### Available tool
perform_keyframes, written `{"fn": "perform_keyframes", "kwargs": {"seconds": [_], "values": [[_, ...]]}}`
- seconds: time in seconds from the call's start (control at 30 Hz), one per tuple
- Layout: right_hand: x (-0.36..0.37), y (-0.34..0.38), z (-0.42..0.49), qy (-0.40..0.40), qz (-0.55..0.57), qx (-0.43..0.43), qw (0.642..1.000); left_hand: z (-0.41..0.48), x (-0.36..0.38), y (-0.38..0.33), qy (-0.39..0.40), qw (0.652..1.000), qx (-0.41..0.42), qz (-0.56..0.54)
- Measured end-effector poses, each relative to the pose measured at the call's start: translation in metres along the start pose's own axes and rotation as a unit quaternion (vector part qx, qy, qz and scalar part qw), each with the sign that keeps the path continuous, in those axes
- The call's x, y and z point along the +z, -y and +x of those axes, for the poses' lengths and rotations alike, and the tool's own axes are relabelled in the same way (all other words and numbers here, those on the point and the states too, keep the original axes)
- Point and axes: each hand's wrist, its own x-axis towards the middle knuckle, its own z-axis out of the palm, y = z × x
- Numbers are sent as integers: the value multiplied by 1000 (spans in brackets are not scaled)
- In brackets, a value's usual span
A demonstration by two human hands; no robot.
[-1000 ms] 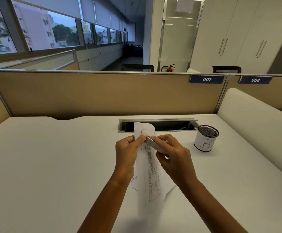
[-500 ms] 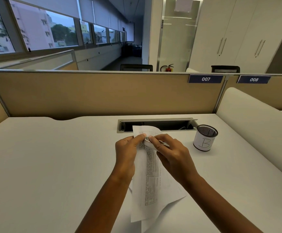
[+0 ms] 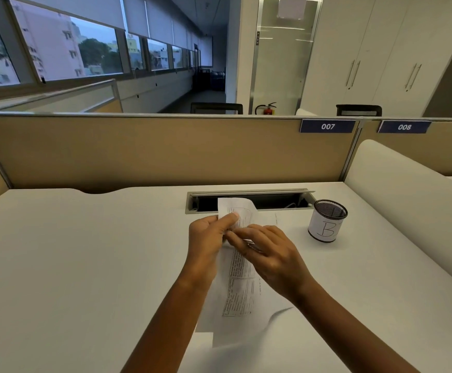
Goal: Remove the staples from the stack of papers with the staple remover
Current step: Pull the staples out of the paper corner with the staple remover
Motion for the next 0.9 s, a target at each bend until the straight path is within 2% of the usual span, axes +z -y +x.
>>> {"fn": "perform_keyframes", "kwargs": {"seconds": [0.13,0.27,0.47,0.6,0.63,0.77,0.9], "values": [[-2,2,-6,-9,58,84,995,5,-10,0,32,999,-8,-16],[-4,6,-8,-45,177,235,955,6,-16,6,59,997,-25,-37],[-6,13,-4,-41,245,327,912,4,-16,13,74,995,-39,-50],[-10,14,0,-27,332,394,857,0,-16,14,44,998,-12,-31],[-12,13,1,-15,365,409,836,-2,-15,14,33,999,2,-21],[-22,12,10,25,513,469,718,-6,-10,12,4,999,48,4],[-28,9,16,76,559,509,650,-9,-7,12,-25,996,79,37]]}}
